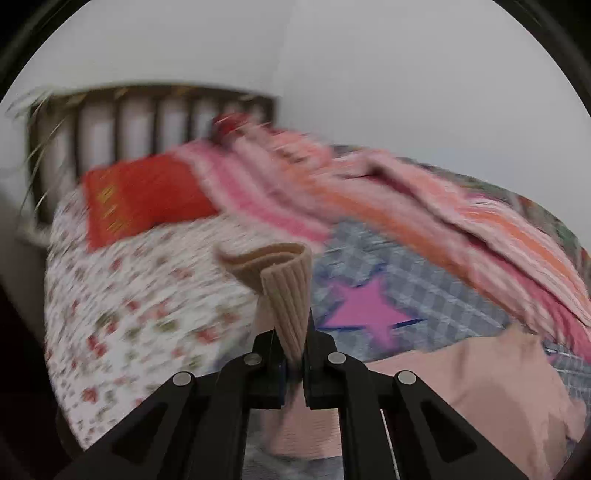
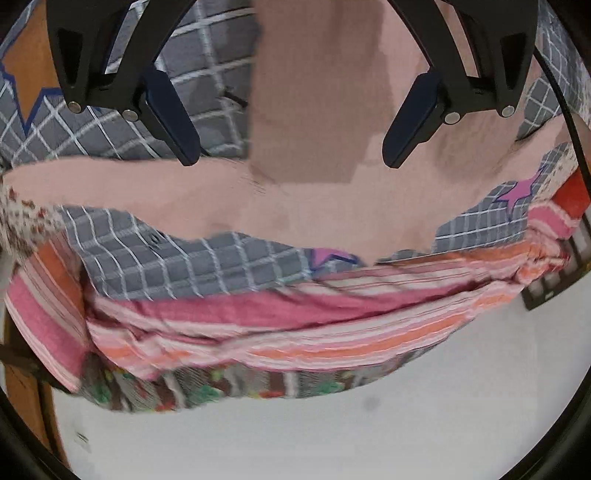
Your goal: Fold small clothes
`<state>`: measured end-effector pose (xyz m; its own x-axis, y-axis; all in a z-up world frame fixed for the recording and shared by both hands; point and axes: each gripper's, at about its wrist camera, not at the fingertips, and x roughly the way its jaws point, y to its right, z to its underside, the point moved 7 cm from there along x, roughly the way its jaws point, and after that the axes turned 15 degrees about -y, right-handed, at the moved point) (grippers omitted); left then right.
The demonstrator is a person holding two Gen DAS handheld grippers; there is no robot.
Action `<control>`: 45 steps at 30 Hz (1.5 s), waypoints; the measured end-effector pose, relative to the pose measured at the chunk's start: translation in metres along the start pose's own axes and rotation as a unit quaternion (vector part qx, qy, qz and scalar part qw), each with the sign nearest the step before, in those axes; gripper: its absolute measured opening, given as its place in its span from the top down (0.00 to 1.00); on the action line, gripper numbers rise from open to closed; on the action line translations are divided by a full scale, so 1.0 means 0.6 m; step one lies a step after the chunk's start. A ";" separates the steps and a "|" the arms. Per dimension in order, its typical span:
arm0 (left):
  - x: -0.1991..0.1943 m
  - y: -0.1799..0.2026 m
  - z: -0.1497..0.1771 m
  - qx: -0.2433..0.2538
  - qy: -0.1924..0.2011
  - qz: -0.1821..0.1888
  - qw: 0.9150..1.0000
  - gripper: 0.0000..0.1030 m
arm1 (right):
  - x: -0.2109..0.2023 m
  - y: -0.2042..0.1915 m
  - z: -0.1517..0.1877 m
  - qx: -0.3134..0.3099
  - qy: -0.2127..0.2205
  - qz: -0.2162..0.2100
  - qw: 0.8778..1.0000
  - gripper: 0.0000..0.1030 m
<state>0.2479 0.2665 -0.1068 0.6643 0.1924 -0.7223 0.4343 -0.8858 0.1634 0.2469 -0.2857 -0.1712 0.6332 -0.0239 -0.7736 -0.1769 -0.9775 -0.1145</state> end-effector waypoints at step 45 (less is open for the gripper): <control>0.077 0.387 0.207 0.189 -0.108 0.121 0.969 0.33 | 0.063 0.020 -0.012 -0.019 -0.081 -0.090 0.992 0.54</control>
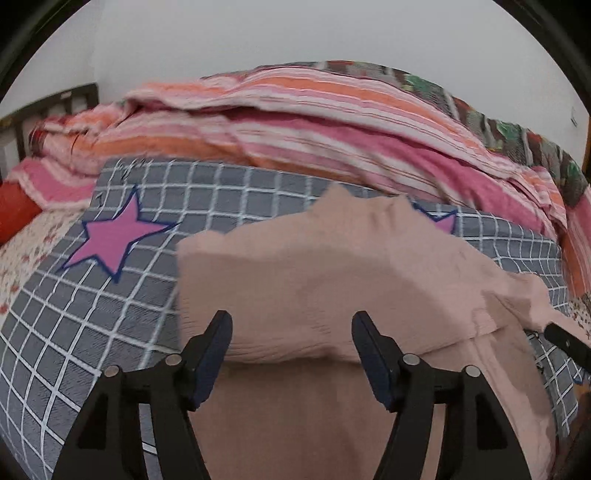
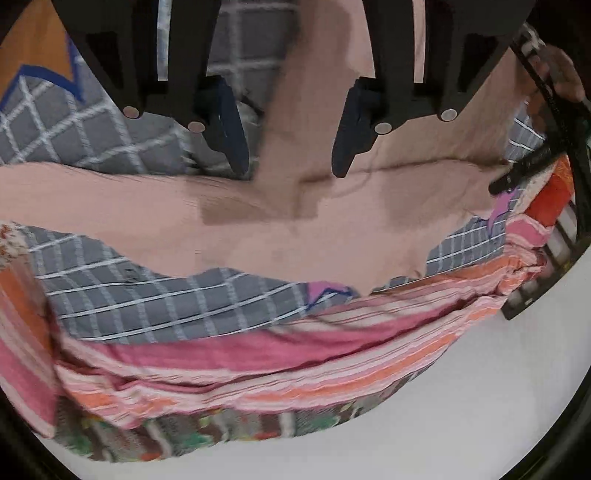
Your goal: Fold small clothes
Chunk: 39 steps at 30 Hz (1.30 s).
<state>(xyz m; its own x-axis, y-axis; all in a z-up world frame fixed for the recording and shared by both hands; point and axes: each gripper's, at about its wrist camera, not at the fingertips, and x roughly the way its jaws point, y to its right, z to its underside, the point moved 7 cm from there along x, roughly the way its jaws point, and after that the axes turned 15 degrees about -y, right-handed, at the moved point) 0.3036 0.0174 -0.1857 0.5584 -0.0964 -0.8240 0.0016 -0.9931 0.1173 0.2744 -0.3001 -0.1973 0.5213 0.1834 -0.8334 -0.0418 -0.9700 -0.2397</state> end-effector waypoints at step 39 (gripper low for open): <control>0.023 -0.052 -0.004 -0.037 0.002 0.045 0.998 0.29 | 0.096 -0.033 -0.045 -0.023 -0.030 0.053 0.998 0.97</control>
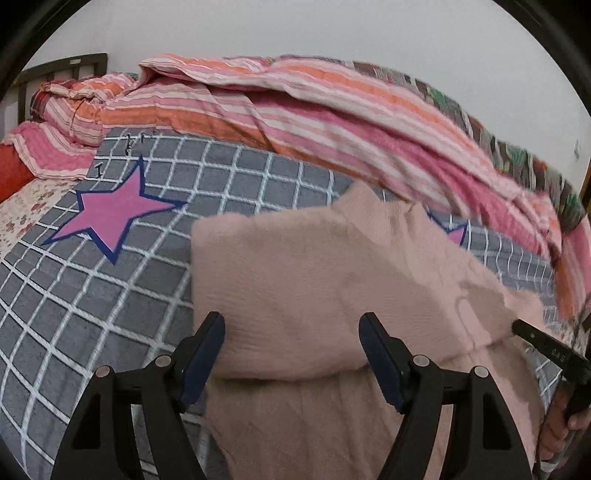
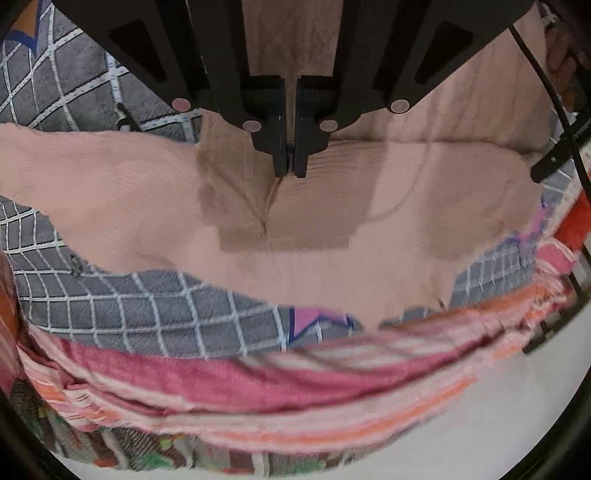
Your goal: Fold small clothes
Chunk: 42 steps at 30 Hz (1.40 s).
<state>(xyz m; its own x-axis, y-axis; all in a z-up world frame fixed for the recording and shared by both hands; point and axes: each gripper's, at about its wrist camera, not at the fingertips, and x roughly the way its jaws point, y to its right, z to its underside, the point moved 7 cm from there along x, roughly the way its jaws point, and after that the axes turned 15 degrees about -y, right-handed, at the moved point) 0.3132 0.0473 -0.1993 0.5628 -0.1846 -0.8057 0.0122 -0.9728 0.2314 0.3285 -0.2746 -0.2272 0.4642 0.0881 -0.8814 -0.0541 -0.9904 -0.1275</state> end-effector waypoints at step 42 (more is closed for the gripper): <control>0.056 0.039 0.014 0.090 -0.054 -0.022 0.994 0.16 | -0.134 0.378 0.139 0.163 -0.007 0.086 0.983 0.32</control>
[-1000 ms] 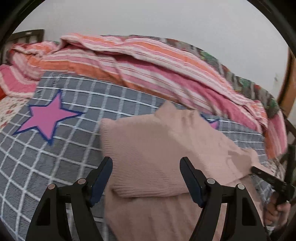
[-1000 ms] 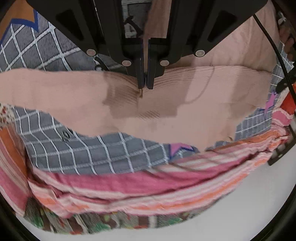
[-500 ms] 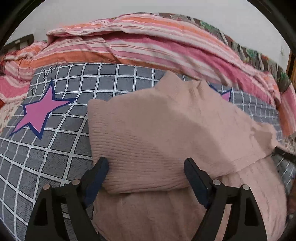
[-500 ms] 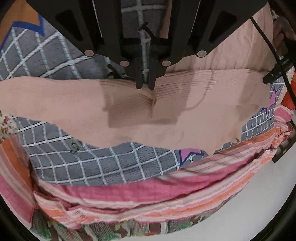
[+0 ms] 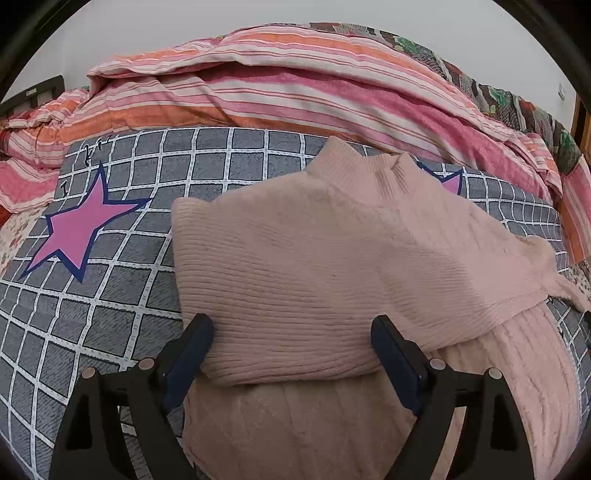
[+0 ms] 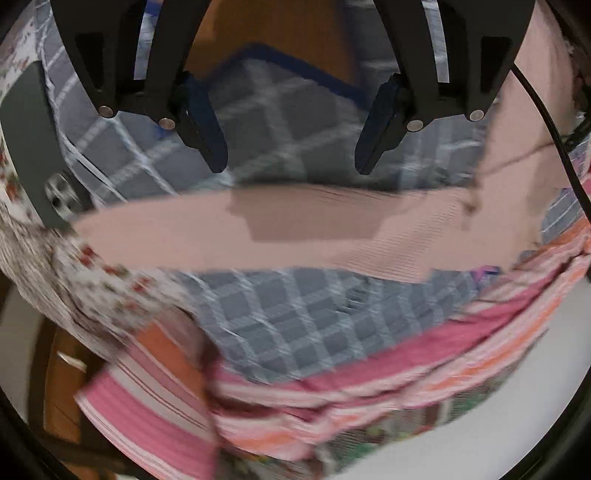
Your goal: Fold small clothes
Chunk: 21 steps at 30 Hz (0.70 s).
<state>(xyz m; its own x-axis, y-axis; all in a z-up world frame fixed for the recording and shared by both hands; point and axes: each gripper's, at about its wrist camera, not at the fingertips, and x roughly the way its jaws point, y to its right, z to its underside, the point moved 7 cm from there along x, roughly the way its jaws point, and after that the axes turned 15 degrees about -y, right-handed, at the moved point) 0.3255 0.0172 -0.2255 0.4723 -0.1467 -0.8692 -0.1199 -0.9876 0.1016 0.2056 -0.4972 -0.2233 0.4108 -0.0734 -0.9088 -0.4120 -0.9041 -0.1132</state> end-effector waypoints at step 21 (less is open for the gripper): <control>0.006 -0.005 -0.002 0.005 -0.005 -0.005 1.000 0.15 | 0.044 0.105 -0.086 0.104 0.003 -0.035 0.994 0.60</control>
<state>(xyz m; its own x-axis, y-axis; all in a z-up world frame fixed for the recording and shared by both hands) 0.3289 0.0194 -0.2284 0.4654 -0.1363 -0.8745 -0.1247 -0.9883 0.0877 0.2325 -0.5781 -0.2335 0.4491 -0.0167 -0.8933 -0.5416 -0.8003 -0.2572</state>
